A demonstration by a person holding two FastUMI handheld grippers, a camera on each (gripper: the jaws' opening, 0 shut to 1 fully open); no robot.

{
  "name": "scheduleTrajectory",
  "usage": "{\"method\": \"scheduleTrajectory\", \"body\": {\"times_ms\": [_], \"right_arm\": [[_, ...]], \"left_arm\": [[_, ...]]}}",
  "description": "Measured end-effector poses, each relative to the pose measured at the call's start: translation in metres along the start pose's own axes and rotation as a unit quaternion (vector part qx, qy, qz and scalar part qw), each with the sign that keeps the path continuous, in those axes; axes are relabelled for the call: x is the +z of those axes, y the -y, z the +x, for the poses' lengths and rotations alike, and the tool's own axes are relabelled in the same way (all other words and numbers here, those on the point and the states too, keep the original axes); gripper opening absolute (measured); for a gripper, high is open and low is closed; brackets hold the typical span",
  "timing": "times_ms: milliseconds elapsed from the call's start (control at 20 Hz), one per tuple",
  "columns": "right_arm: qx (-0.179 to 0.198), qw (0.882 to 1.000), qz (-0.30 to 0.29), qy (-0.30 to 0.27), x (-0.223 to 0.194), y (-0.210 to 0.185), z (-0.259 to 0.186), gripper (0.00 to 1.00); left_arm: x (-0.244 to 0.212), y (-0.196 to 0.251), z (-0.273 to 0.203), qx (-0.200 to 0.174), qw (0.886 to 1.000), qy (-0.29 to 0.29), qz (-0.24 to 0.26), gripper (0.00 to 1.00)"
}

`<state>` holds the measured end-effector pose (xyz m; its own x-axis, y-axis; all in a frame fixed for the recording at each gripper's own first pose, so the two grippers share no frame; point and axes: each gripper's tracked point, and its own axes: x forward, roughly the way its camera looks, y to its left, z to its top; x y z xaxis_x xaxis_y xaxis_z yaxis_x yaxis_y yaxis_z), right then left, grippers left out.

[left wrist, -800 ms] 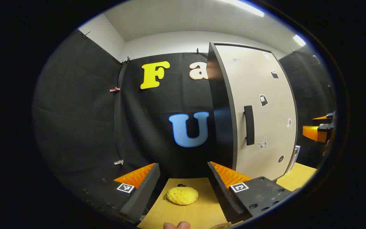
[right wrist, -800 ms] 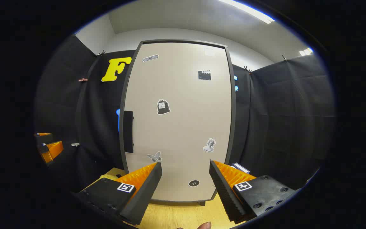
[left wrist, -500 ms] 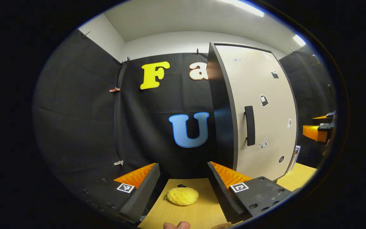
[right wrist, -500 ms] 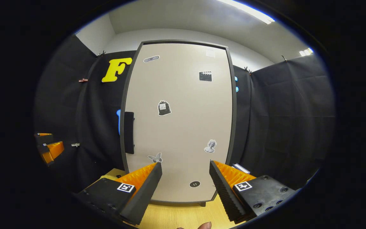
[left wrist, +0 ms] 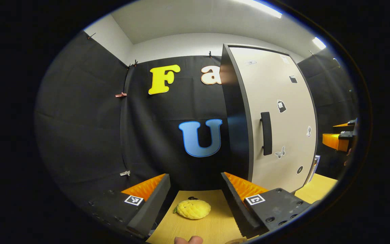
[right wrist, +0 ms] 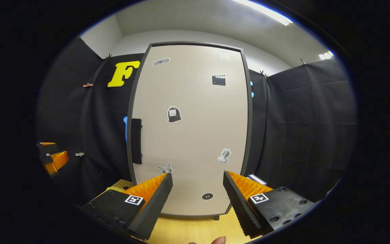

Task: Open the cabinet door with the right hand, grasp the bottle in the cabinet with the left hand and place it on the coaster, then close the cabinet door with the right hand.

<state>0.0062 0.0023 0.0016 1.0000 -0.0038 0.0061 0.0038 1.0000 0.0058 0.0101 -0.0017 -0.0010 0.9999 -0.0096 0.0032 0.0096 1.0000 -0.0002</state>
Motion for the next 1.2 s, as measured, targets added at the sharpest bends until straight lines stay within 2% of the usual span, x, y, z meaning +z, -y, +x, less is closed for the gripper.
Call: {"method": "scheduleTrajectory", "body": {"times_ms": [400,850,1200], "right_arm": [[0.015,1.0,0.019,0.0,0.007,-0.02,0.017,0.98],[0.067,0.997,0.038,0.003,0.019,-0.105,0.079,0.97],[0.084,0.995,0.045,0.007,0.024,-0.16,0.117,0.98]], "left_arm": [[-0.002,-0.001,0.007,0.0,1.0,-0.001,0.0,0.94],[-0.009,-0.015,0.017,0.006,1.0,-0.007,-0.001,0.94],[-0.018,-0.034,0.016,0.019,1.0,-0.014,-0.011,0.94]]}}
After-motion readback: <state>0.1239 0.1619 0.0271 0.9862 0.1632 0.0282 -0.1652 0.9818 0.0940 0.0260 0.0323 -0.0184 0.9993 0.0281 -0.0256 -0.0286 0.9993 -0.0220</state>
